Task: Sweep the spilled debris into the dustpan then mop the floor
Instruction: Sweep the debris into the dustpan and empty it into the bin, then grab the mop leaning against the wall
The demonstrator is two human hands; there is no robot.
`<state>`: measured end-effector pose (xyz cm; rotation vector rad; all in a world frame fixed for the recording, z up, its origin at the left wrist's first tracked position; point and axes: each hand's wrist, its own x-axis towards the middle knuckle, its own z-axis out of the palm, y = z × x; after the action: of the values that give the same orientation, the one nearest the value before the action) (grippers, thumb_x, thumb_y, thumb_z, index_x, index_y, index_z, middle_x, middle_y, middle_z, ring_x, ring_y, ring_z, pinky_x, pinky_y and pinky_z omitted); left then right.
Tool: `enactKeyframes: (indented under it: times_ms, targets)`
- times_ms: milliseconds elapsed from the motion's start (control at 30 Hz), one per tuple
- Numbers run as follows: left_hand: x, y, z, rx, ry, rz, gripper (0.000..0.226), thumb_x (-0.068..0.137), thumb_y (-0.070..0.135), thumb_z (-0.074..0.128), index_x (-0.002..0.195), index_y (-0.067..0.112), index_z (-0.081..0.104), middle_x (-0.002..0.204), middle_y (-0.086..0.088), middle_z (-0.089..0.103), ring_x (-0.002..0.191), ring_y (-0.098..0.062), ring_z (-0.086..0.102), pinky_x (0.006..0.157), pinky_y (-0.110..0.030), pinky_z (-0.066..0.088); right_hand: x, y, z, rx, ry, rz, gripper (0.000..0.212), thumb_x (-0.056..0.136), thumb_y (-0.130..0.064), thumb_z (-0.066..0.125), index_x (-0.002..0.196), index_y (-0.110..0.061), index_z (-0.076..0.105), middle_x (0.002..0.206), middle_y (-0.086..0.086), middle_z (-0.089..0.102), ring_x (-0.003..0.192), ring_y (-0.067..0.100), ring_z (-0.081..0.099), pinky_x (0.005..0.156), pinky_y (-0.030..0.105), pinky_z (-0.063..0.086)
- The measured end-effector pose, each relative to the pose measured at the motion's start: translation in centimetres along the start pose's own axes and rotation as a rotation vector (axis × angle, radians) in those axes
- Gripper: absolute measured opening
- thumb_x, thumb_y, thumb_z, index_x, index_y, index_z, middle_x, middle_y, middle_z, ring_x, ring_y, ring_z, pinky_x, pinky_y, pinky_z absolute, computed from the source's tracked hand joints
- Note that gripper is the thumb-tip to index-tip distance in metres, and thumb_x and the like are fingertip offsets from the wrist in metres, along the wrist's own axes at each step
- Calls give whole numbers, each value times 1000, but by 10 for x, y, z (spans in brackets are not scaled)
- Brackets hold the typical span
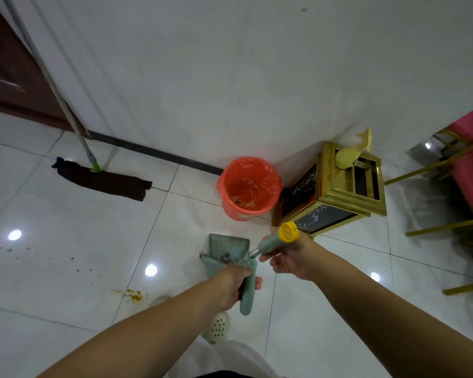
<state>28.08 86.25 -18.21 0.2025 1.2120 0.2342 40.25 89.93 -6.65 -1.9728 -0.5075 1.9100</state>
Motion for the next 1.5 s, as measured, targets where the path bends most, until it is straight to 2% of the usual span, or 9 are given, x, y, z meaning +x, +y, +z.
enactKeyframes:
  times_ms: [167, 300, 400, 467, 600, 767, 900, 1100, 1500]
  targets:
    - [-2, -10, -2, -86, 10, 34, 31, 96, 5, 40, 124, -3, 51, 118, -28, 63, 90, -27, 61, 99, -41, 47, 7, 10, -7, -189, 81, 3, 29, 96, -16, 41, 80, -5, 63, 73, 15, 59, 49, 18, 46, 40, 18, 45]
    - [-11, -11, -8, -69, -4, 41, 29, 97, 15, 46, 120, 1, 56, 117, -21, 65, 103, -29, 64, 93, -39, 50, 7, -13, -11, -321, 166, -51, 13, 89, -13, 57, 78, -9, 63, 80, 12, 60, 64, 20, 55, 52, 25, 49]
    - [-24, -7, -17, -30, -54, 42, 25, 97, 18, 47, 115, 4, 57, 120, -17, 63, 111, -29, 60, 95, -39, 49, -1, -46, -8, -334, 148, -139, 22, 89, -18, 61, 102, -1, 67, 85, 14, 67, 66, 21, 60, 55, 26, 50]
    - [-35, 0, -26, 6, -62, 53, 17, 97, 18, 47, 103, 7, 59, 109, -13, 65, 104, -25, 61, 87, -34, 50, -15, -68, -2, -413, 97, -213, 21, 91, -22, 59, 101, -7, 70, 74, 7, 71, 52, 14, 59, 51, 24, 52]
    - [-62, 19, -49, -6, -65, 136, 16, 97, 16, 46, 90, 10, 59, 82, -6, 63, 77, -17, 60, 73, -27, 49, -54, -104, 16, -697, 6, -298, 23, 92, -30, 55, 99, -17, 72, 86, 4, 74, 58, 11, 63, 54, 24, 53]
    - [-100, 51, -102, 0, -45, 301, 18, 96, 20, 46, 102, 10, 60, 93, -7, 69, 85, -19, 65, 71, -28, 52, -85, -127, 69, -918, 112, -355, 25, 94, -33, 52, 97, -18, 71, 96, 7, 70, 72, 19, 61, 67, 28, 54]
    - [-131, 75, -164, 22, 33, 405, 16, 94, 23, 51, 99, 14, 63, 95, -6, 70, 86, -17, 66, 71, -27, 53, -80, -120, 139, -833, 161, -396, 23, 92, -29, 56, 103, -13, 67, 93, 8, 70, 72, 22, 62, 69, 32, 55]
    - [-173, 103, -275, -91, 214, 472, 14, 95, 19, 53, 99, 11, 64, 94, -6, 69, 84, -17, 65, 67, -25, 52, -52, -112, 241, -681, 162, -449, 20, 95, -25, 54, 101, -9, 65, 79, 5, 67, 54, 13, 57, 44, 17, 50]
    - [-188, 168, -398, -384, 433, 488, 12, 95, 14, 52, 93, 9, 63, 92, -8, 68, 83, -17, 65, 64, -26, 52, 29, -176, 360, -620, -35, -428, 21, 95, -20, 53, 107, -6, 62, 87, 10, 65, 56, 16, 55, 56, 27, 52]
